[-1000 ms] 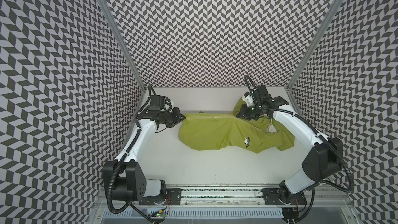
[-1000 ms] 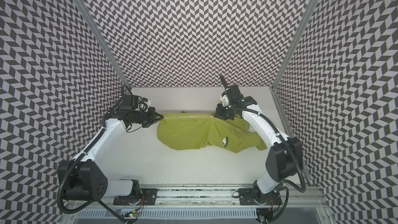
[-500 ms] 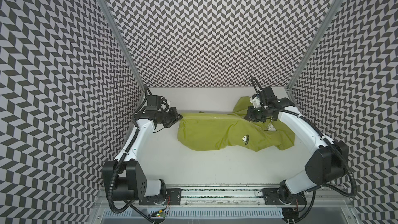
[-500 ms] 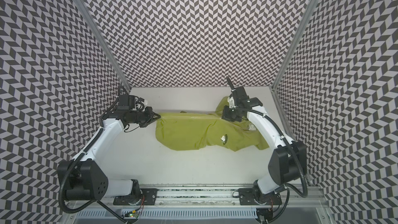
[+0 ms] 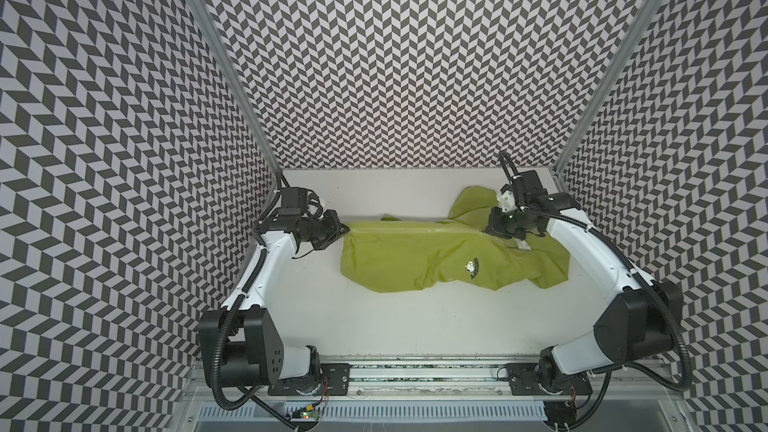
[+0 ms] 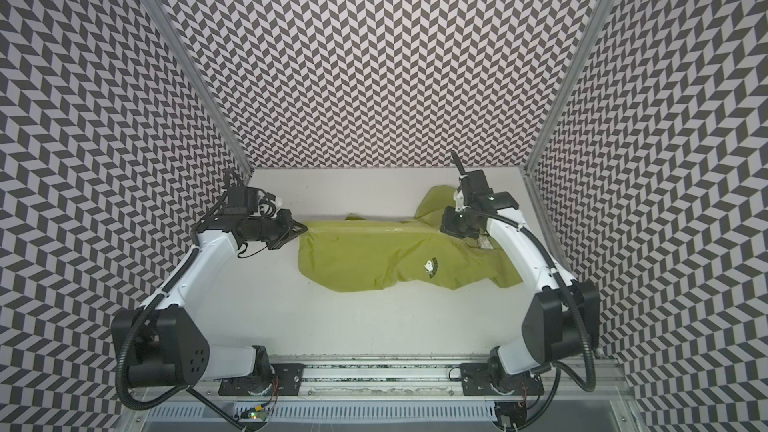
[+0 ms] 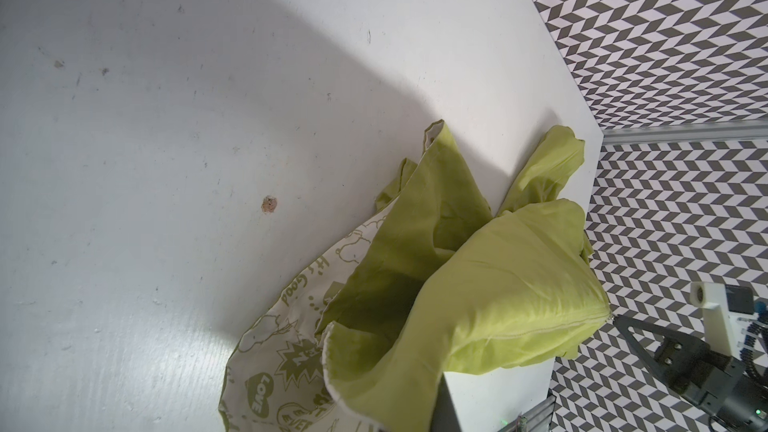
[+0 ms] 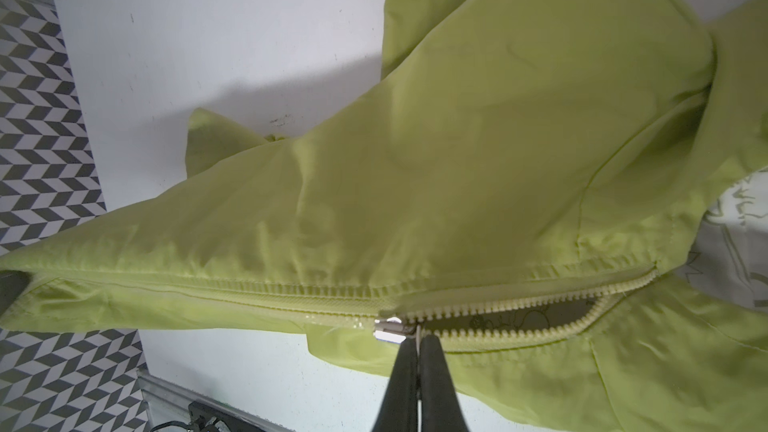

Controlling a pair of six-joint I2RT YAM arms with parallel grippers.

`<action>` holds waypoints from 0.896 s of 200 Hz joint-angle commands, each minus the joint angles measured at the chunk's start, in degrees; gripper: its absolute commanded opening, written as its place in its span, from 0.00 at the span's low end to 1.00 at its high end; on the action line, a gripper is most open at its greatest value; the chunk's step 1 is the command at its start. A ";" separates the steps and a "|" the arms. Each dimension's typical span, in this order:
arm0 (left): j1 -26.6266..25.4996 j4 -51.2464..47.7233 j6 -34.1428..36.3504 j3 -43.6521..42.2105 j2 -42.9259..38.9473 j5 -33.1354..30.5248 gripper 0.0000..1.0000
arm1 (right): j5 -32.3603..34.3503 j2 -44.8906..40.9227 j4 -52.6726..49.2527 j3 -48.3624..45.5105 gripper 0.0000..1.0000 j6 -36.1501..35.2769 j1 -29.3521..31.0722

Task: Zip up the jacket
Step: 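Draw the right gripper farther along the zipper while the left gripper holds the hem, then lift the jacket with both grippers and stretch it toward the far edge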

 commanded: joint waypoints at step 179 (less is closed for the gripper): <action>1.99 0.46 1.07 -1.02 -1.23 -0.61 0.00 | 6.03 -3.61 -2.64 -4.16 0.00 -4.19 -12.79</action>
